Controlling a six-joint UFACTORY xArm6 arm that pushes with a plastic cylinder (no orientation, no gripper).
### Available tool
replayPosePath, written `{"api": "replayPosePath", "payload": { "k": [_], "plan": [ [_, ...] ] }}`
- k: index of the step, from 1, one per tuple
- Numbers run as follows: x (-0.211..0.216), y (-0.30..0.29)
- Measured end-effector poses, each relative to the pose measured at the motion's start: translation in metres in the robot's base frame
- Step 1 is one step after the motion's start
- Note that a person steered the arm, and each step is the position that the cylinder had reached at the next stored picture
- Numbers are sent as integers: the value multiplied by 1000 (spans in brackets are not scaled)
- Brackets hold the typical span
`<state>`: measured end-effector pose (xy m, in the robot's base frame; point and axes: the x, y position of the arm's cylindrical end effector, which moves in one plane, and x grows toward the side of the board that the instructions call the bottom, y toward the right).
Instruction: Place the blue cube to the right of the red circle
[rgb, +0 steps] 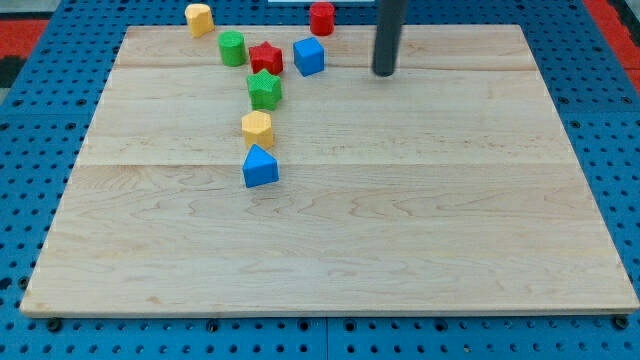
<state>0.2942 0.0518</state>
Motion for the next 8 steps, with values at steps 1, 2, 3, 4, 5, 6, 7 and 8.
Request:
{"api": "replayPosePath", "payload": {
  "k": [1, 2, 3, 4, 5, 6, 7, 8],
  "plan": [
    [-6, -68],
    [-17, -80],
    [-24, -79],
    [-28, -119],
    [-41, -114],
    [-43, -54],
    [-43, -14],
    [-34, -71]
  ]
}}
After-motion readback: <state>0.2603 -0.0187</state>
